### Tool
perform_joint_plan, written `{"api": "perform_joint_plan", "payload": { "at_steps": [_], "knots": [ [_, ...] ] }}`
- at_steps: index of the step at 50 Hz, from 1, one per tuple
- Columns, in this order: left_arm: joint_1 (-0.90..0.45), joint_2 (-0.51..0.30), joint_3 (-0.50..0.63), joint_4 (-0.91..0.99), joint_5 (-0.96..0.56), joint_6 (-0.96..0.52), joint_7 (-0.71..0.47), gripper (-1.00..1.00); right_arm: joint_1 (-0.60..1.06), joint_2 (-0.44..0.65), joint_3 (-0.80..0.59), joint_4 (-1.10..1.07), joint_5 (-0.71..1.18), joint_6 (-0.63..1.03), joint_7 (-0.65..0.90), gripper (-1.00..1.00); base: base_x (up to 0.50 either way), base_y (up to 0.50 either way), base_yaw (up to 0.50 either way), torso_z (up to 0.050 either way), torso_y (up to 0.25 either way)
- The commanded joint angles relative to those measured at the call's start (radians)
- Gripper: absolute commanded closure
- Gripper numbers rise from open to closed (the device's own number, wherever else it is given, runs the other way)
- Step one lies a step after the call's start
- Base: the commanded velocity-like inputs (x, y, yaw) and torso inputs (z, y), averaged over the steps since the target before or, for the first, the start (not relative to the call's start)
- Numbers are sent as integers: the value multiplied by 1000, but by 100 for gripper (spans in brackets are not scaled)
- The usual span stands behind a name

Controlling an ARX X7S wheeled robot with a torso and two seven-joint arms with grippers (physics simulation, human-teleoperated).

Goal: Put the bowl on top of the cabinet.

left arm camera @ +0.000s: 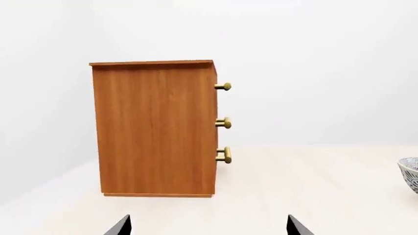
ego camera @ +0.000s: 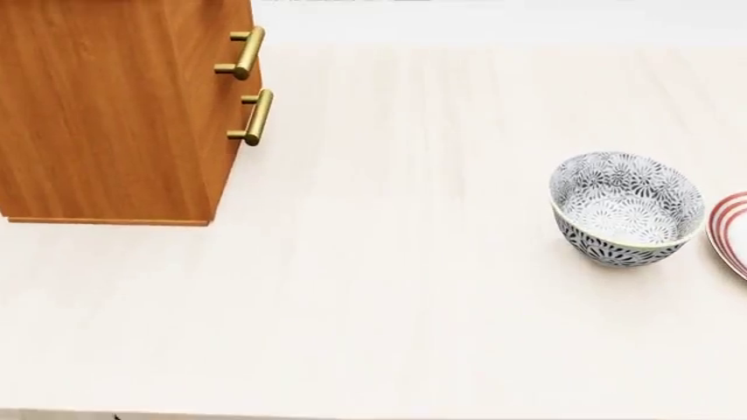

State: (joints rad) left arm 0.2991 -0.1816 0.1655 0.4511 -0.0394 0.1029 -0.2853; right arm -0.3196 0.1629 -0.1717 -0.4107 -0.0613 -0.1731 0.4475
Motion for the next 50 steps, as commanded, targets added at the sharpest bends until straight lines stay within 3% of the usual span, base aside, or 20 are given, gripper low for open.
{"api": "perform_joint_plan", "payload": {
  "at_steps": [1,30,47,50],
  "knots": [
    [35,-11,2,45,1,21,-18,-100,-34,20,-13,-20,-20,-50,17,-100,379,0,0,0,0],
    [23,-32,28,34,-15,9,-25,-100,-29,39,-41,-15,-23,-53,33,-100,457,0,0,0,0],
    [16,-40,35,24,-15,9,-38,-100,-22,41,-46,-5,-36,-55,58,-100,1,0,0,0,0],
    [23,-51,46,1,2,84,-28,-100,-21,42,-49,-3,-39,-55,61,-100,0,0,0,0,0]
  ]
}}
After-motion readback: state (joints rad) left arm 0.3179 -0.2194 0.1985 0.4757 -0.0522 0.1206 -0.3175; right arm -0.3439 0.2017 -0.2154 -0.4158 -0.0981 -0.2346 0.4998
